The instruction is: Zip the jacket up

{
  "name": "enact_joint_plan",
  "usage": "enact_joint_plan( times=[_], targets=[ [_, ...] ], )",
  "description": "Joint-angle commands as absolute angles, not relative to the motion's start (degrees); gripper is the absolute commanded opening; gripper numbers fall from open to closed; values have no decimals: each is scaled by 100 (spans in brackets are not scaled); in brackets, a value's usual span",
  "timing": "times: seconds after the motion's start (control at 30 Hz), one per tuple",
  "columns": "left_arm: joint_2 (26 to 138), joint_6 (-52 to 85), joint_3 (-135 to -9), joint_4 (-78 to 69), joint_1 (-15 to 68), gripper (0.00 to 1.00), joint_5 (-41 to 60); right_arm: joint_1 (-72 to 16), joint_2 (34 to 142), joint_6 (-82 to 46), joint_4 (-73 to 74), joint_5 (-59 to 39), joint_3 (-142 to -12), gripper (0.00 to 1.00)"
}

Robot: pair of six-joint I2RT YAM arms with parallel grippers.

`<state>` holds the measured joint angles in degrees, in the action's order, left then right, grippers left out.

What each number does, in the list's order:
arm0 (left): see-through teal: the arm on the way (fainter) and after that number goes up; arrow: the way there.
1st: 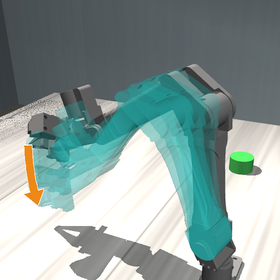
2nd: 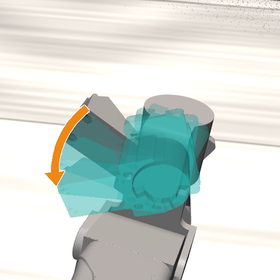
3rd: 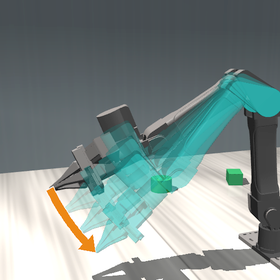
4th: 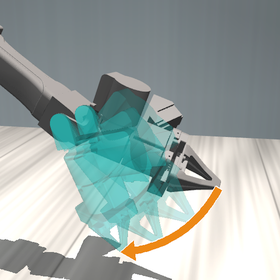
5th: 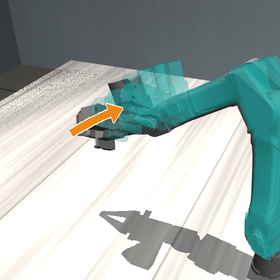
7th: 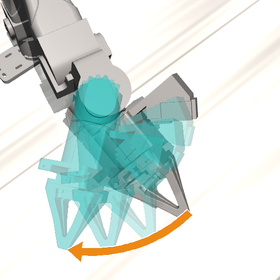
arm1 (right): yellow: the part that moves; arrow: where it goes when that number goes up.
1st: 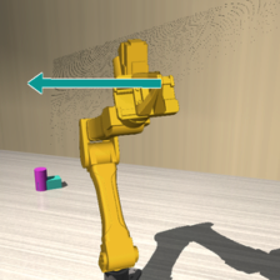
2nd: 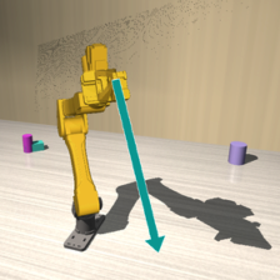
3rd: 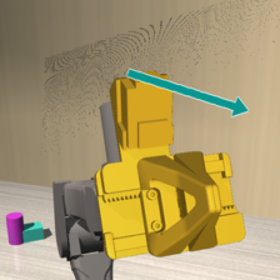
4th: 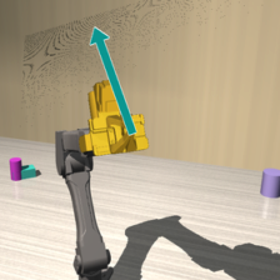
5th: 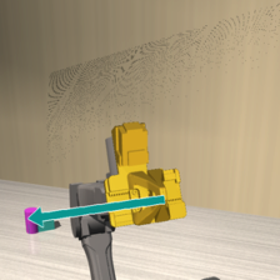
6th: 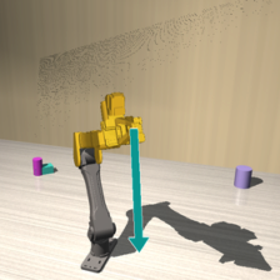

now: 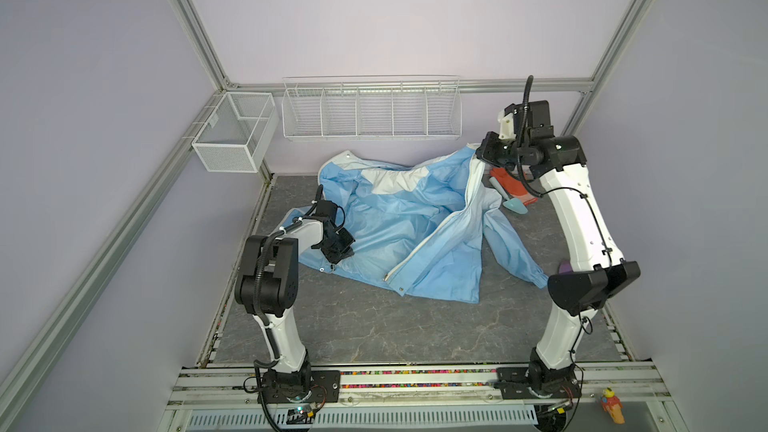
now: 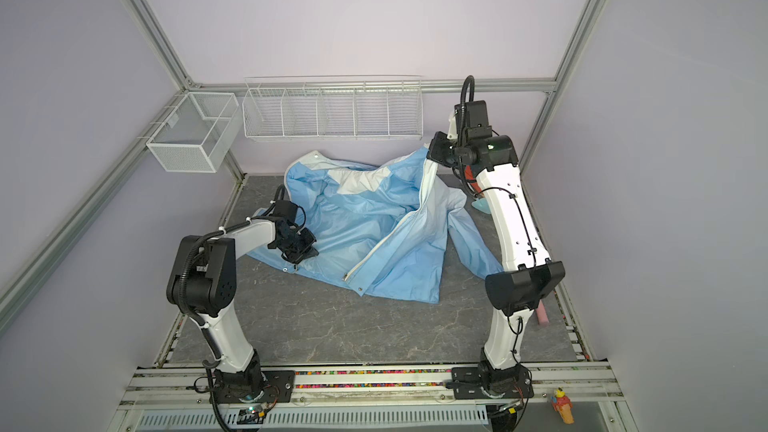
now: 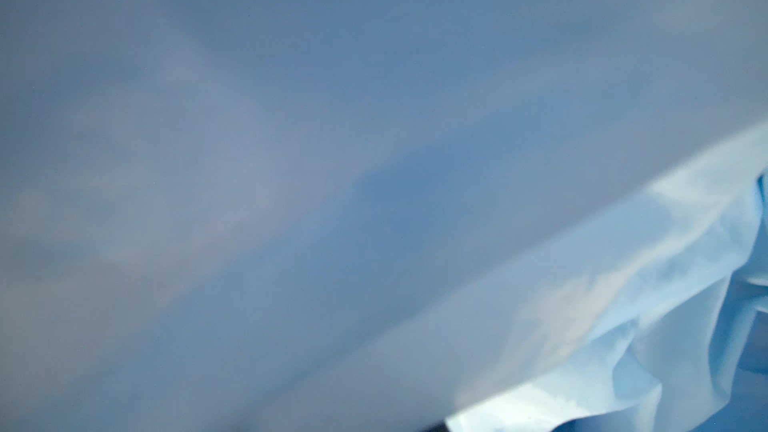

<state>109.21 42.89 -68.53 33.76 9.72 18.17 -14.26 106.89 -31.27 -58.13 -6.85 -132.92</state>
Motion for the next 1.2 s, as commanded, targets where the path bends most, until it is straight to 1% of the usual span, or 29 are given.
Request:
enact_joint_plan(
  times=[0.0,0.1,0.17,0.23,0.3,0.37,0.4,0.43,0.47,0.53,0.57,0.67,0.8,0.87,0.97,1.03,1.17],
  targets=[
    [11356,3793,-6970,4286,896,0,1063,-1397,10219,-3566,-5887,-1002,-13164,7],
    [11256,3696,-7224,4313,922,1,1224,-1432,9983,-3826,-5424,-1235,-12530,7],
    [11209,3639,-7425,4427,945,2,1268,-1446,10031,-3893,-4988,-1407,-12025,7],
    [11129,3591,-7590,4591,957,3,1230,-1390,10316,-3921,-4779,-1715,-11769,7],
    [10952,3569,-7715,4737,958,6,1162,-1322,10783,-3830,-4878,-1909,-11816,7],
    [10650,3573,-7805,4883,966,12,1079,-1240,11332,-3600,-5239,-1734,-12014,8],
    [10495,3571,-7840,4935,982,15,1051,-1207,11527,-3556,-5413,-1573,-12093,11],
    [10302,3564,-7869,4963,1009,20,1058,-1063,11708,-3554,-5579,-1499,-12120,19],
    [10116,3531,-7880,4930,1084,26,1123,-914,11847,-3563,-5588,-1599,-12084,34],
    [9759,3445,-7818,4711,1349,36,1309,-752,12060,-3534,-5533,-1814,-12095,52],
    [9629,3384,-7760,4513,1565,40,1443,-695,12146,-3460,-5607,-1817,-12175,60],
    [9556,3253,-7635,4015,2259,44,1810,-560,12226,-3252,-5872,-1780,-12381,77],
    [9644,3359,-7342,3020,2973,48,2103,-397,12020,-3154,-5689,-1965,-12216,89],
    [9783,3390,-7322,2768,3117,48,2043,-328,11954,-3155,-5586,-2133,-12147,92],
    [9957,3380,-7238,2368,3131,50,2101,-286,12012,-3155,-5590,-2393,-12155,94],
    [10011,3207,-7236,2255,3153,47,2167,-281,12049,-3179,-5595,-2578,-12158,94],
    [9826,2764,-6847,1827,3234,47,2290,-281,12072,-3195,-5657,-2754,-12180,94]
  ],
)
